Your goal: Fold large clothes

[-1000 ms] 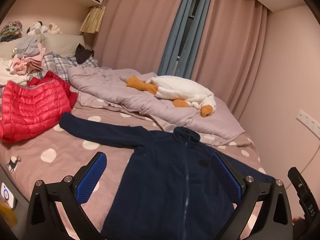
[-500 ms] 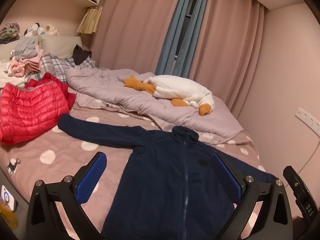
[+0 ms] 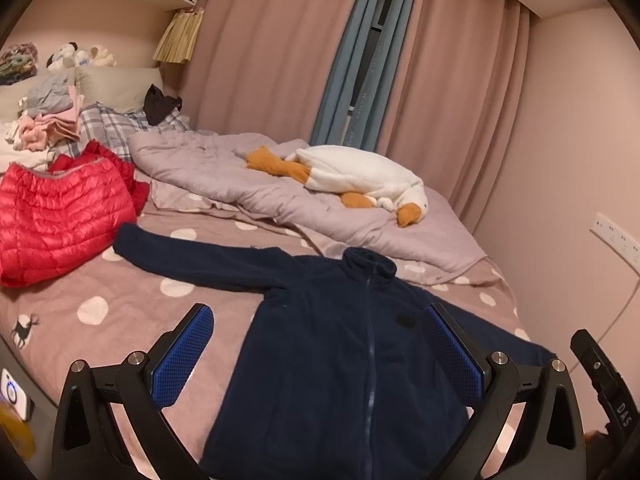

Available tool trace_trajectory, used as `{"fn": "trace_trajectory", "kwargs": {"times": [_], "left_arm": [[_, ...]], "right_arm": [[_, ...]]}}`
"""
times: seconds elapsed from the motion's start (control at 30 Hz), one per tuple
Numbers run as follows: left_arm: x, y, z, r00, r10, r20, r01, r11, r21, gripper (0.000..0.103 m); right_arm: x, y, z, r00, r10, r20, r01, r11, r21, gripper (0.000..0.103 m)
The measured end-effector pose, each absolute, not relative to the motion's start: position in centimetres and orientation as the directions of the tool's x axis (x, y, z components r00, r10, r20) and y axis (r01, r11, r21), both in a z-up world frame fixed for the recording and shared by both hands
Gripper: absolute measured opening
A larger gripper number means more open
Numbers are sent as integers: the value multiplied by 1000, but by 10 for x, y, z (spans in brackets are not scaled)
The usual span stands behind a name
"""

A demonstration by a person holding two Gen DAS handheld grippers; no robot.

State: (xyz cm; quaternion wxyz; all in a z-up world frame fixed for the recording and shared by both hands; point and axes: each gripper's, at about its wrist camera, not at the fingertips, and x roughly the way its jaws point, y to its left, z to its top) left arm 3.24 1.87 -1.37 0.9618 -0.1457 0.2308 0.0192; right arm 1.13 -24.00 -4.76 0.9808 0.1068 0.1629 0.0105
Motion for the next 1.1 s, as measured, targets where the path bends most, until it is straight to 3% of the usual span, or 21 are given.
{"fn": "trace_trajectory", "kwargs": {"times": [0.73, 1.1], "left_arm": [[38, 14, -16, 888, -16, -459, -117, 959, -259, 103], [79, 49, -39, 858, -65, -509, -137, 927, -350, 103]], "right_arm": [[15, -245, -47, 935, 52, -351, 24, 977, 210, 103], [40, -268, -61, 917, 81, -391, 21, 968, 251, 103]]}}
